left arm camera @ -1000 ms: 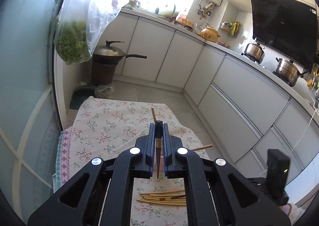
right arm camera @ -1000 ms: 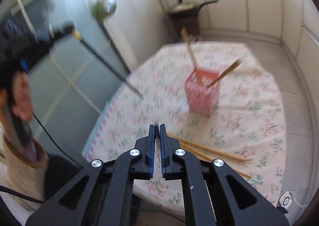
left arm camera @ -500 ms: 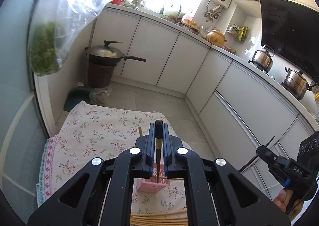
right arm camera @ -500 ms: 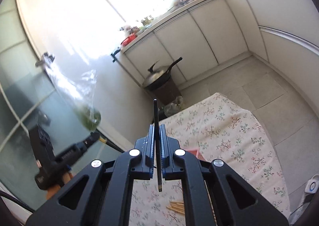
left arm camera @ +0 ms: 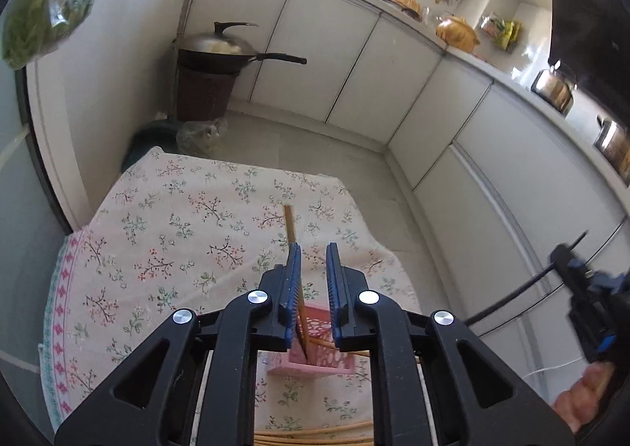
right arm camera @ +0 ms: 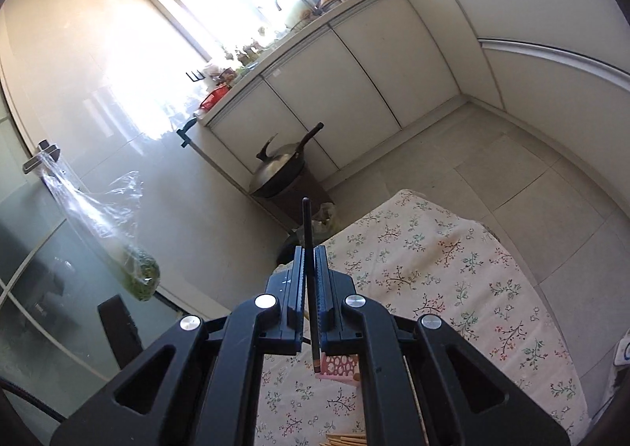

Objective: Organize utensils

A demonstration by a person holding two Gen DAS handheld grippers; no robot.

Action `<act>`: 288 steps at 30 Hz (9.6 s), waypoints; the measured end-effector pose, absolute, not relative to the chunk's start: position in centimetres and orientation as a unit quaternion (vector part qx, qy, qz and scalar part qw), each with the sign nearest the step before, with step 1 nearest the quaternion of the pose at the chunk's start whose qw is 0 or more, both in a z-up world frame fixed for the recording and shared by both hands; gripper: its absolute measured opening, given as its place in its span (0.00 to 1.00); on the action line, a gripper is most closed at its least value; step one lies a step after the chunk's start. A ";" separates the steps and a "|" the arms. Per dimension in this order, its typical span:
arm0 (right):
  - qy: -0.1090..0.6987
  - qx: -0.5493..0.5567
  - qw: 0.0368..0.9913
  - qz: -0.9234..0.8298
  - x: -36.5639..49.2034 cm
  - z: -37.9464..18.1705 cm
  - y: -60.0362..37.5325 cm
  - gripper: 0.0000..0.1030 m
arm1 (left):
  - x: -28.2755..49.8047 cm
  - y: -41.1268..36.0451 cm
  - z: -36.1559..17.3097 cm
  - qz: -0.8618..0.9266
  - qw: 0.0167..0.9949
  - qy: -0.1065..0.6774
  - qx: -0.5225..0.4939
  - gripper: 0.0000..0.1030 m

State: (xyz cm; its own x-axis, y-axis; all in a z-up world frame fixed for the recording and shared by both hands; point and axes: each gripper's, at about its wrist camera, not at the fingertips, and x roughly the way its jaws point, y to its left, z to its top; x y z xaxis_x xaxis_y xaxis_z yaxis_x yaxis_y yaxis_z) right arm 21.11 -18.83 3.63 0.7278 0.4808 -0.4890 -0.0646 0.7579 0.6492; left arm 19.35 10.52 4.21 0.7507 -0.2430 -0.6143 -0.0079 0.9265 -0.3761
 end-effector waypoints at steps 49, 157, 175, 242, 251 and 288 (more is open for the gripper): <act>0.373 0.103 0.921 0.052 12.1 1.1 -15.4 0.71 | 10.8 6.2 5.2 -0.043 0.948 0.312 -0.045 0.71; 0.637 0.269 0.711 -0.127 9.5 -20.1 -17.0 0.10 | 8.1 7.9 3.6 -0.143 0.929 0.339 0.048 0.07; 0.424 0.287 0.859 0.012 5.1 -4.6 -18.7 0.07 | 8.8 9.2 3.9 -0.122 0.932 0.342 -0.003 0.07; 0.356 0.259 0.896 0.056 21.5 3.9 -15.5 0.14 | 16.2 10.6 8.6 -0.079 0.937 0.304 -0.153 0.38; 0.362 0.220 0.904 0.052 17.8 4.5 -15.9 0.28 | 14.7 8.0 8.6 -0.087 0.941 0.309 -0.106 0.42; 0.459 0.138 0.873 0.091 -0.2 -4.9 -19.7 0.94 | 12.4 0.7 -3.6 -0.114 0.866 0.483 0.070 0.93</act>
State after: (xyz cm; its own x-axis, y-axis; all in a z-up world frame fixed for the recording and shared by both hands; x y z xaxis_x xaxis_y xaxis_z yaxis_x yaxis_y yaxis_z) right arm -0.21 -19.74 -4.86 0.5617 0.2865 -0.7761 -0.0329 0.9451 0.3251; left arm 12.38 0.69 -3.60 0.5081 -0.1298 -0.8514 0.2658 0.9640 0.0116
